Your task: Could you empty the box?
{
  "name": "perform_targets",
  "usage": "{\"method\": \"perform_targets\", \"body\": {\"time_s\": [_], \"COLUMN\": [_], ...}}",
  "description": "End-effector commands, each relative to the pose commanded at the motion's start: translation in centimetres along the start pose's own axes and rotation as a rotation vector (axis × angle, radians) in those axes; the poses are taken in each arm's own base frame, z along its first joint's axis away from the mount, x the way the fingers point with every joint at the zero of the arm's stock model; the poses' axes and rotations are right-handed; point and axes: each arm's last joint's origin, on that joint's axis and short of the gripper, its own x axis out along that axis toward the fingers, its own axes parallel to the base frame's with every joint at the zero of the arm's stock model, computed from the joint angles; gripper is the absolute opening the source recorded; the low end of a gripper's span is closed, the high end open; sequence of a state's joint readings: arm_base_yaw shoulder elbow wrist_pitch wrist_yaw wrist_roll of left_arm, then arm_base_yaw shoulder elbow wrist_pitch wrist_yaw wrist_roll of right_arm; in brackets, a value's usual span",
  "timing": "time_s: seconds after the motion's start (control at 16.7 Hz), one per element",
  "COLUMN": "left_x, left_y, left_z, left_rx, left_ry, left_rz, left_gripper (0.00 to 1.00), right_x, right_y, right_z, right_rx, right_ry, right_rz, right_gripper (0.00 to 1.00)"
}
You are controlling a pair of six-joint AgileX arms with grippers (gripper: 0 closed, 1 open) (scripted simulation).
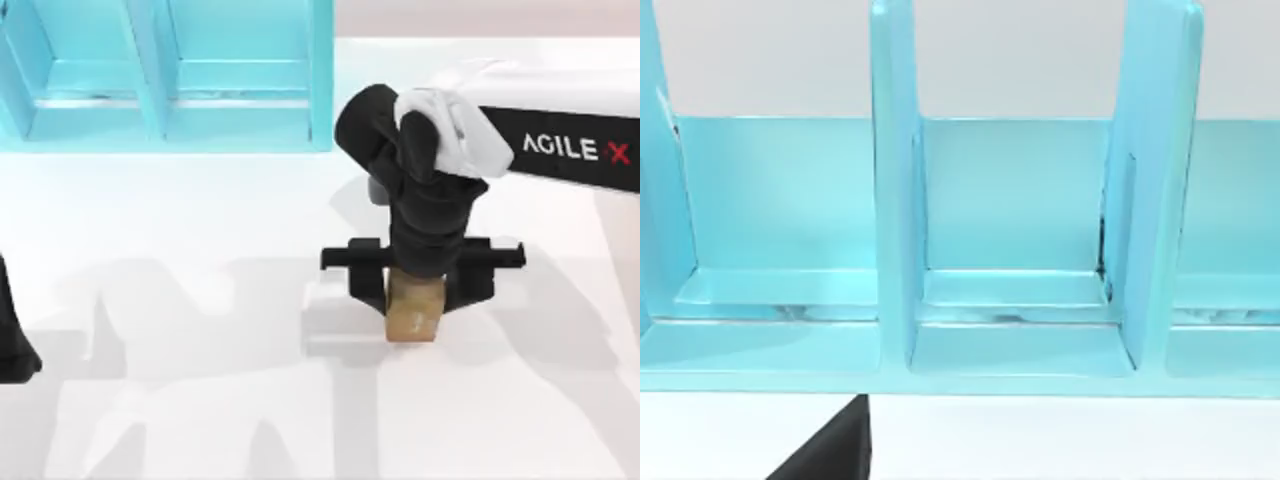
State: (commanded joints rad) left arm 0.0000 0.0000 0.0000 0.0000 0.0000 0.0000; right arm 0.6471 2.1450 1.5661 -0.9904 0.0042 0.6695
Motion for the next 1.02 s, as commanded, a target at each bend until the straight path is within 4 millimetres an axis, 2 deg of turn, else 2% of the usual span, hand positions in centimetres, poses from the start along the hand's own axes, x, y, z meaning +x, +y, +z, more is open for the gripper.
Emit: {"method": "perform_targets", "body": {"time_s": [0.24,1.02], "left_x": [0.00,0.00], "left_y": [0.00,0.00], "left_z": [0.00,0.00], "left_rx": [0.000,0.000], "left_ry": [0.000,0.000], "left_rz": [0.000,0.000], "left_gripper": [1.00,1.00], "right_x": [0.06,0.06], "right_y": [-0.01,-0.01], "right_z": [-0.01,-0.01], "right_rx": [0.000,0.000], "right_ry": [0.000,0.000], "right_rz": [0.000,0.000], "right_gripper": [0.00,0.98]}}
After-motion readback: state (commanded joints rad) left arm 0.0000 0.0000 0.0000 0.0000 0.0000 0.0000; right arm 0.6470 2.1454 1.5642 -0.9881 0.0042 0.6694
